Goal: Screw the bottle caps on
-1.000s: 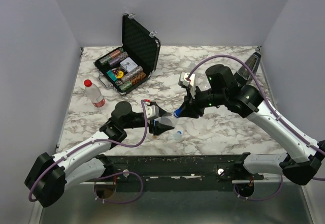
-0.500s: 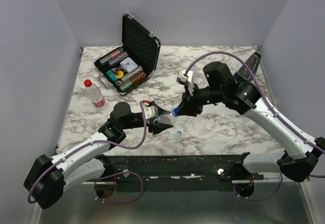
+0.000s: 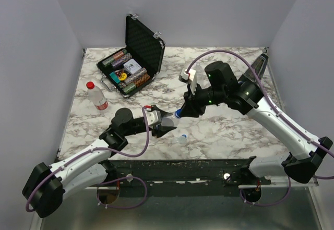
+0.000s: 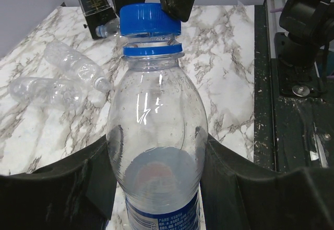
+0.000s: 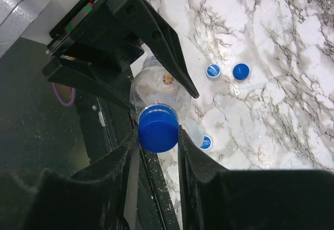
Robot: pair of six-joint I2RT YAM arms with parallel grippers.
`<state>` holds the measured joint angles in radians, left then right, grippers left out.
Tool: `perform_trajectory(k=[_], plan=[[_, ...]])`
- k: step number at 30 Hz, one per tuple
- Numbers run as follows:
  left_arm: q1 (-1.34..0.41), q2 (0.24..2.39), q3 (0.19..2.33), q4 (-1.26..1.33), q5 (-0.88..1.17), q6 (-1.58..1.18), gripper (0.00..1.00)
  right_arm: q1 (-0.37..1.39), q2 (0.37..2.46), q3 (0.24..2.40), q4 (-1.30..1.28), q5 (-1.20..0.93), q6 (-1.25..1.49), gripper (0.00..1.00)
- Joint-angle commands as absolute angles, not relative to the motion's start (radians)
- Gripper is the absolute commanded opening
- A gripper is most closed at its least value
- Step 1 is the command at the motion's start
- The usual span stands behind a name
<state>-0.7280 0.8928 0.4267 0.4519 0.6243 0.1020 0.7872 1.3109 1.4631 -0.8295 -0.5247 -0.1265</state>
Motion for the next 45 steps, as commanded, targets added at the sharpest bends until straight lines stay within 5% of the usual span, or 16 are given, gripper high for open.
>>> perform_trajectory(k=[1,20,45], plan=[[-0.747,0.848,0.426,0.679,0.571,0.098,0.00,0.807,1.350,1.448,-0.798,-0.489,-0.051,0.27],[-0.761,0.836,0.443,0.532,0.377,0.264,0.00,0.815,1.425,1.505,-0.827,-0.391,0.091,0.20],[-0.746,0.847,0.433,0.696,0.679,0.072,0.00,0.816,1.358,1.459,-0.880,-0.603,-0.247,0.22]])
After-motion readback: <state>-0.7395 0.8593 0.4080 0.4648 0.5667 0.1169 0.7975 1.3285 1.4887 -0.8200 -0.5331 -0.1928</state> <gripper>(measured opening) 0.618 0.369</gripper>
